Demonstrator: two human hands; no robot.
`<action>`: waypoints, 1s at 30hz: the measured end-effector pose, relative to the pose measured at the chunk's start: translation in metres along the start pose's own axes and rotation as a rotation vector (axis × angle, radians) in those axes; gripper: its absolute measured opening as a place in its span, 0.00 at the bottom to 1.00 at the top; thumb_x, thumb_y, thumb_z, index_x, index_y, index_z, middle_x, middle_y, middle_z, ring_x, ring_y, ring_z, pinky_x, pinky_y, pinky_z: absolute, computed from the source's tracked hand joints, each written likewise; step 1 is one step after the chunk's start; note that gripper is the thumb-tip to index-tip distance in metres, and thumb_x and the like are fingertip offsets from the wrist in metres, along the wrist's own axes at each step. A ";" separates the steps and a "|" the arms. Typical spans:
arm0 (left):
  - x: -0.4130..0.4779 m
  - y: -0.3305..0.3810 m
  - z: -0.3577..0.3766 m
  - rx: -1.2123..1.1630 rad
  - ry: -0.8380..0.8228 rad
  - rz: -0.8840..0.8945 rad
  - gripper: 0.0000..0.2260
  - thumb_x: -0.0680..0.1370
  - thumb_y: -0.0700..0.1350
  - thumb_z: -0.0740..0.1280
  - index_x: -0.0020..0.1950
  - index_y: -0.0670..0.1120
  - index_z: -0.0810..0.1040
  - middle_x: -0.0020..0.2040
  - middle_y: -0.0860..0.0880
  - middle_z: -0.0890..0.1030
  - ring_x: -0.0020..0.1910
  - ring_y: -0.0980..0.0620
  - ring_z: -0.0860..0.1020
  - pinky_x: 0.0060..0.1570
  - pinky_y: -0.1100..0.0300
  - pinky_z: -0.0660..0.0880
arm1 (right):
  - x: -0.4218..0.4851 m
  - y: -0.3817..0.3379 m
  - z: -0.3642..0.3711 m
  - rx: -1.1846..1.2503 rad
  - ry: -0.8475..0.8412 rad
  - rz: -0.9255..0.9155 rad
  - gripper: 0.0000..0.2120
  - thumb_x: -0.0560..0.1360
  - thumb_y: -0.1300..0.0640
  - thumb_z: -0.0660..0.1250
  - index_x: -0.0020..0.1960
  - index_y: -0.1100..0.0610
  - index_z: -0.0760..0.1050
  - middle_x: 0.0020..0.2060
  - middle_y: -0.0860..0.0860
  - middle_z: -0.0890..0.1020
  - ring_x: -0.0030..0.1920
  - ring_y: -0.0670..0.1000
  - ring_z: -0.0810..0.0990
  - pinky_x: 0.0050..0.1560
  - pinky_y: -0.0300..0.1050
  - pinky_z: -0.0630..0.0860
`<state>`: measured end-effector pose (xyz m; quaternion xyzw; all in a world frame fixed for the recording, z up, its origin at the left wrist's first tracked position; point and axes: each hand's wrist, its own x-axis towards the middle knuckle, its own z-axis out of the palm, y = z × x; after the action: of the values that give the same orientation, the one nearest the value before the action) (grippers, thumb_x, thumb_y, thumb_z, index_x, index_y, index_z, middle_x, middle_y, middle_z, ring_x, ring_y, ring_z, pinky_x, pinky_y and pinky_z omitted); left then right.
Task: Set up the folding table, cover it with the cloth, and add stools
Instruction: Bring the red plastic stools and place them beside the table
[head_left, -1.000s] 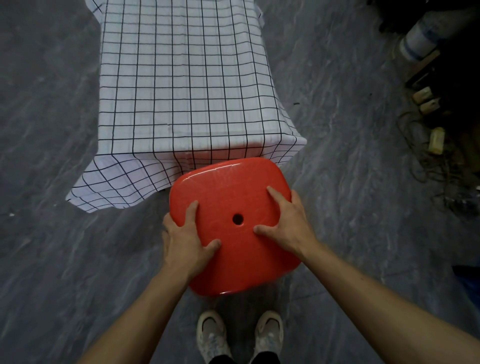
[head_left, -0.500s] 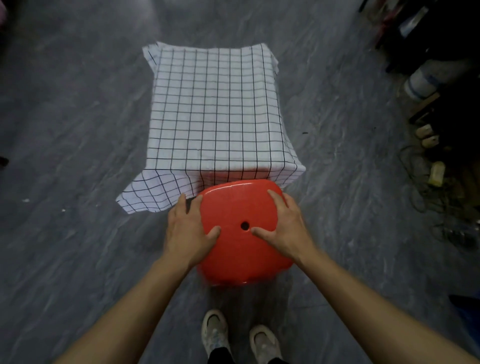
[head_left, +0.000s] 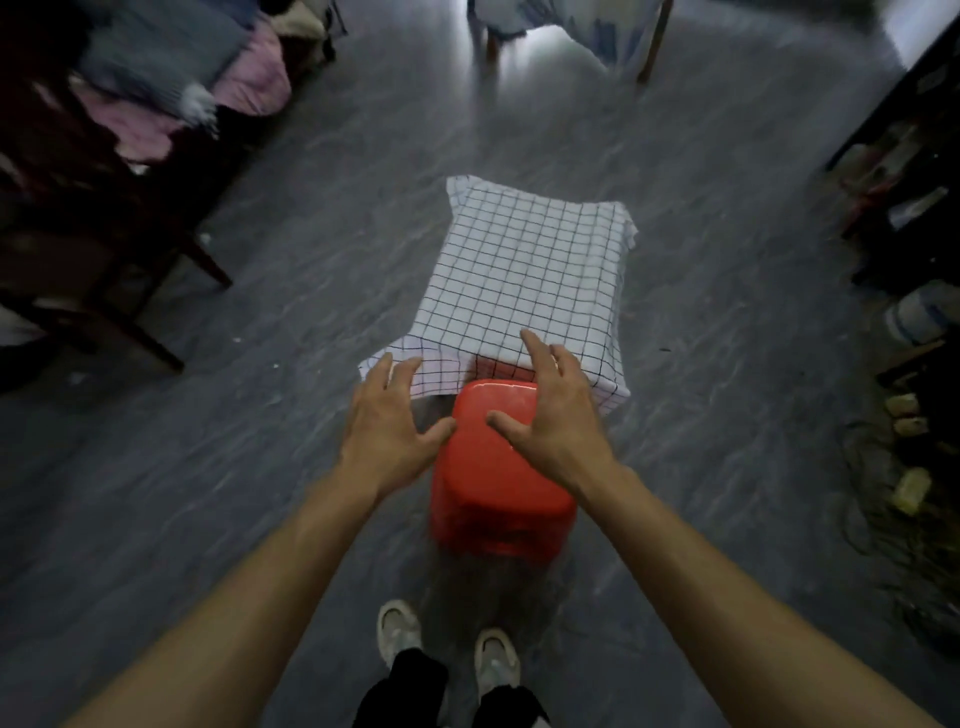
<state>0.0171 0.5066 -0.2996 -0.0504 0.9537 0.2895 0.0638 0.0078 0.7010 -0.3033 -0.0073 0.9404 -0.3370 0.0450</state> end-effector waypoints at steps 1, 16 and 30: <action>-0.014 -0.003 -0.017 0.022 0.027 -0.027 0.38 0.71 0.54 0.75 0.77 0.48 0.63 0.78 0.42 0.59 0.77 0.44 0.57 0.75 0.51 0.57 | -0.010 -0.011 -0.006 -0.015 -0.012 -0.030 0.48 0.68 0.44 0.76 0.79 0.43 0.52 0.76 0.57 0.59 0.77 0.56 0.56 0.73 0.57 0.63; -0.179 -0.142 -0.183 -0.016 0.302 -0.318 0.41 0.69 0.63 0.73 0.77 0.49 0.63 0.78 0.43 0.60 0.76 0.44 0.58 0.74 0.51 0.58 | -0.102 -0.235 0.058 -0.140 -0.304 -0.361 0.44 0.72 0.42 0.73 0.79 0.46 0.51 0.77 0.59 0.57 0.75 0.60 0.60 0.71 0.61 0.66; -0.306 -0.358 -0.295 -0.080 0.449 -0.483 0.40 0.70 0.62 0.72 0.77 0.49 0.62 0.78 0.44 0.58 0.76 0.44 0.57 0.74 0.50 0.59 | -0.196 -0.435 0.225 -0.141 -0.485 -0.566 0.43 0.72 0.37 0.71 0.79 0.44 0.52 0.78 0.52 0.57 0.75 0.55 0.60 0.71 0.59 0.68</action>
<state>0.3389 0.0639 -0.2054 -0.3399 0.8924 0.2848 -0.0831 0.2163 0.2311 -0.1851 -0.3493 0.8842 -0.2588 0.1710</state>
